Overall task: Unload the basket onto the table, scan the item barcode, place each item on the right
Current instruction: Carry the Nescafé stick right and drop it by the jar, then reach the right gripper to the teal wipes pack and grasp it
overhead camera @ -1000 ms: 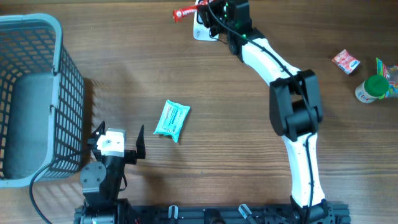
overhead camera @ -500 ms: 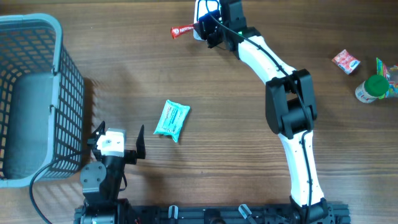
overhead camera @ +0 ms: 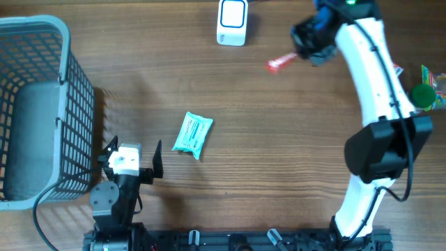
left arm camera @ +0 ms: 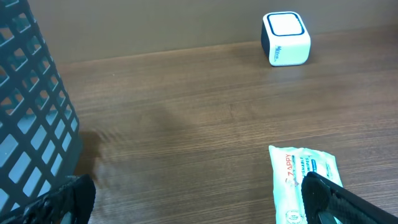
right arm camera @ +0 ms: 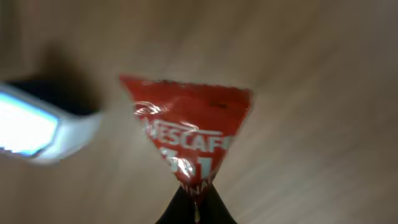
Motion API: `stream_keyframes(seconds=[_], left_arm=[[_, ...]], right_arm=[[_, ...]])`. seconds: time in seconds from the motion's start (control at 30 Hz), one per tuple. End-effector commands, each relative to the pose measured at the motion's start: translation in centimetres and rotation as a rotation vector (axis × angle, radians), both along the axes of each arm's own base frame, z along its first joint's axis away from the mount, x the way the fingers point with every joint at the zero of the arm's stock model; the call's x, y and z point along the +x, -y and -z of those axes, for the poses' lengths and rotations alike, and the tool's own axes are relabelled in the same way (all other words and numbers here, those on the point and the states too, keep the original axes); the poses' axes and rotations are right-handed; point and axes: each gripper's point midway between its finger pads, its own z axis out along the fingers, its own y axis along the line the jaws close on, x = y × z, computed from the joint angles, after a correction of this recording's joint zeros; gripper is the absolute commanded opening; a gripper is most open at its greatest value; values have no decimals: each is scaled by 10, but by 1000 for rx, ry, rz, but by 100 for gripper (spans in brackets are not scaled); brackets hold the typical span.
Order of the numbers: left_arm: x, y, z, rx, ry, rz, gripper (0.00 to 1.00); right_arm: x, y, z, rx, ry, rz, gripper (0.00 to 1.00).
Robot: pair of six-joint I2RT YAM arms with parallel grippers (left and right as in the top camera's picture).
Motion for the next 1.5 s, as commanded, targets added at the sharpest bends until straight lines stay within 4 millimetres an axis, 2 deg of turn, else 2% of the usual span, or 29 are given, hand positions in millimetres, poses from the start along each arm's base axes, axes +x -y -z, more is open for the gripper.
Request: stream_keyframes(seconds=[0.0,0.1,0.2,0.33,0.43,0.5,0.57,0.63,0.7,0.77,0.83,0.87,0.9,1.0,1.03,1.07,1.17,1.2,1.23,1.27,1.3,1.33,1.47], left_arm=[[0,3,1,9,4,17,100],[0,3,1,9,4,17,100],[0,3,1,9,4,17,100],[0,3,1,9,4,17,100],[0,3,1,9,4,17,100],[0,3,1,9,4,17,100],[0,3,1,9,4,17,100],[0,3,1,9,4,17,100],[0,3,1,9,4,17,100],[0,3,1,9,4,17,100],[0,3,1,9,4,17,100],[0,3,1,9,4,17,100],[0,3,1,9,4,17,100],[0,3,1,9,4,17,100],[0,3,1,9,4,17,100],[0,3,1,9,4,17,100],[0,3,1,9,4,17,100],[0,3,1,9,4,17,100],[0,3,1,9,4,17,100],[0,3,1,9,4,17,100],[0,3,1,9,4,17,100],[0,3,1,9,4,17,100],[0,3,1,9,4,17,100]], right_arm=[[-17,68,32,-208,-117,-82,4],[-36,118,53,-222,-197,-20,4],[-39,152,74,-182,-190,-49,4],[-45,208,98,-209,-157,-27,5],[-46,233,103,-228,-131,-70,5],[-38,236,101,-246,-93,-147,5],[-27,230,99,-268,-63,-218,46],[-19,220,92,-244,-32,-239,61],[-6,197,73,-172,21,-250,83],[0,178,50,-136,45,-238,83],[2,145,26,-105,73,-294,84],[1,123,16,-84,84,-338,87],[-5,92,9,-51,81,-403,100],[-37,-2,6,120,8,-580,100],[-47,-24,8,152,-24,-610,100],[-64,-58,9,179,-76,-636,100],[-83,-118,8,183,-92,-721,99],[-82,-141,7,172,-45,-783,74],[-82,-164,7,152,0,-838,56],[-85,-190,4,168,35,-850,63],[-91,-208,2,185,39,-825,93],[-96,-224,1,186,54,-835,100],[-106,-279,15,162,103,-826,99]])
